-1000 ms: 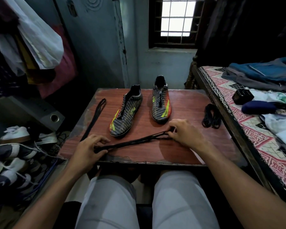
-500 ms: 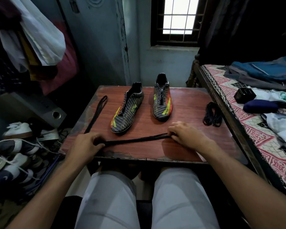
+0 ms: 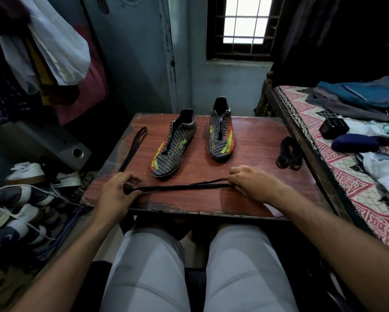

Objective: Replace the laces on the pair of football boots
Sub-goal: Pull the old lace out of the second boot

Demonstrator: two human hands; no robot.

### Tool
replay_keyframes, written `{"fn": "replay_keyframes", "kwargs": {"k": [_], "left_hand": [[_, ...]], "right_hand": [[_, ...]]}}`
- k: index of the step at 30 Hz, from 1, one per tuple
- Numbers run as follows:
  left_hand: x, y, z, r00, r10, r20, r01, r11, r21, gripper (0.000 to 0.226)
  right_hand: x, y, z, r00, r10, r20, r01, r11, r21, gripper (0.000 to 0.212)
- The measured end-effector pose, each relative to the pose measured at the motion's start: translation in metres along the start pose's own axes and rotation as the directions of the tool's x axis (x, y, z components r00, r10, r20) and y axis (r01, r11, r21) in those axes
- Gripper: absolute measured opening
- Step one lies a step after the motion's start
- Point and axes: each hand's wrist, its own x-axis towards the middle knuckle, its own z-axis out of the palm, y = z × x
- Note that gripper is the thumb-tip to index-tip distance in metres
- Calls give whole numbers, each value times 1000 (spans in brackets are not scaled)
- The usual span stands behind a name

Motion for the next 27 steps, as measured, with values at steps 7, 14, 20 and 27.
{"fn": "replay_keyframes", "kwargs": {"k": [7, 14, 20, 27], "left_hand": [[-6, 4, -3, 982, 100, -160, -125, 980, -154, 30], [0, 2, -5, 926, 334, -175, -316, 941, 120, 25], [-4, -5, -2, 996, 91, -9, -88, 933, -348, 33], [-6, 0, -20, 983, -3, 184, 109, 814, -571, 37]], "right_hand": [[-8, 3, 8, 997, -46, -55, 45, 999, -27, 6], [-12, 11, 12, 998, 12, -67, -9, 998, 54, 8], [-10, 13, 6, 995, 98, 18, -100, 982, 161, 11], [2, 17, -3, 991, 63, 121, -81, 985, 153, 11]]}}
